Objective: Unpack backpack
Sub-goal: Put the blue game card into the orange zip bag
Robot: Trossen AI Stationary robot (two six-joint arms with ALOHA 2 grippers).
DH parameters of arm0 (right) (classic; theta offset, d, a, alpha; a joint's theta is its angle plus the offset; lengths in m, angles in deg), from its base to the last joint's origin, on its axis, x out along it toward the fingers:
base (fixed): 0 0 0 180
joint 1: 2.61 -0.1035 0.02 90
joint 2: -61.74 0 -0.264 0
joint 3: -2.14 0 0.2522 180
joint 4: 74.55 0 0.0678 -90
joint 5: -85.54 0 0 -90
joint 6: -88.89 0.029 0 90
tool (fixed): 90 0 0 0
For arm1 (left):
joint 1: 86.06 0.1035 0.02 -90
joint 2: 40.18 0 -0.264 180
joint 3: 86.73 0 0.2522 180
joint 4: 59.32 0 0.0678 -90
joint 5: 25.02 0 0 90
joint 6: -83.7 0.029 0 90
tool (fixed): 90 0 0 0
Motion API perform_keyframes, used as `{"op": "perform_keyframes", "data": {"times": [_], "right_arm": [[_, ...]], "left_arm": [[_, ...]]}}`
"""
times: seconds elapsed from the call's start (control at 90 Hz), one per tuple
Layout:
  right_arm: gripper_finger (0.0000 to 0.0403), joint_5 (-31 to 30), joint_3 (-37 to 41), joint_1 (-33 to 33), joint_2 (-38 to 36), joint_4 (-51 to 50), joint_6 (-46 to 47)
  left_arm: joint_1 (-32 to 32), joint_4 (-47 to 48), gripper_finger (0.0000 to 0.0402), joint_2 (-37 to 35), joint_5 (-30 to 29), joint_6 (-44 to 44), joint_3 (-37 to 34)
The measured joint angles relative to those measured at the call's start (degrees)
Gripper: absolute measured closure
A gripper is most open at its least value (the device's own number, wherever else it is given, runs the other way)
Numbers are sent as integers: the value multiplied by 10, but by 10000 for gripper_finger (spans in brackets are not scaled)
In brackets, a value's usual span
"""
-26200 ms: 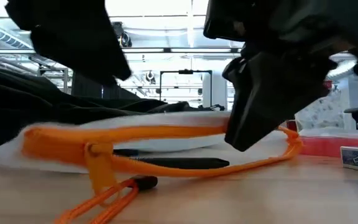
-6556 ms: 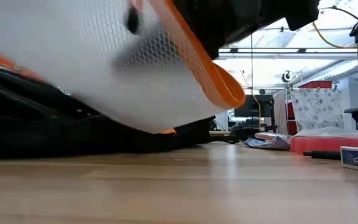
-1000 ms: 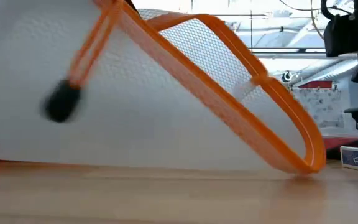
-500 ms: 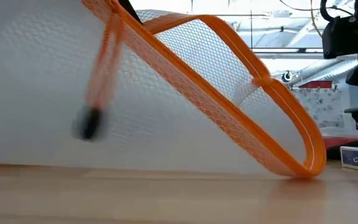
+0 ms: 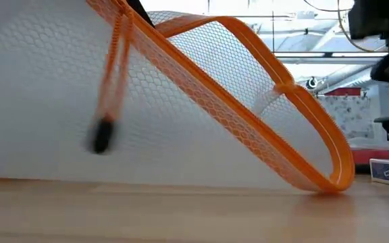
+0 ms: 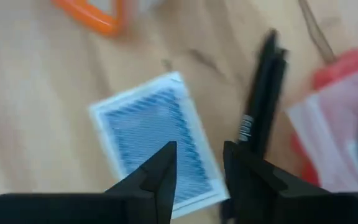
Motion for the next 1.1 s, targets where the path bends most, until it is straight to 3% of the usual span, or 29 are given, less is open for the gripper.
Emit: {"op": "perform_keyframes", "data": {"times": [0.111, 0.244, 0.456, 0.667, 0.811, 0.911, 1.011, 1.1], "right_arm": [[290, -1, -29, -27, 0, 17, -10], [291, 39, -70, -95, 0, 41, -21], [291, 31, -147, -206, 0, 31, 69], [291, -75, -199, -307, -1, -179, 291], [294, -69, -199, -383, -1, -314, 426], [311, -71, -199, -415, -5, -349, 514], [334, -62, -199, -424, -15, -364, 583], [355, -62, -199, -413, -17, -388, 590]], "left_arm": [[0, 2, 402, 0, 0, 4, 0], [0, 7, 402, 0, 7, 4, 0], [0, 16, 402, 0, 17, -1, 0], [0, 16, 402, 0, 17, -1, 0], [0, 18, 402, 0, 17, 1, 0], [1, 26, 402, 0, 17, 4, 0], [6, 37, 402, 0, 17, 1, 0], [14, 36, 402, 0, 17, -1, 0]]}}
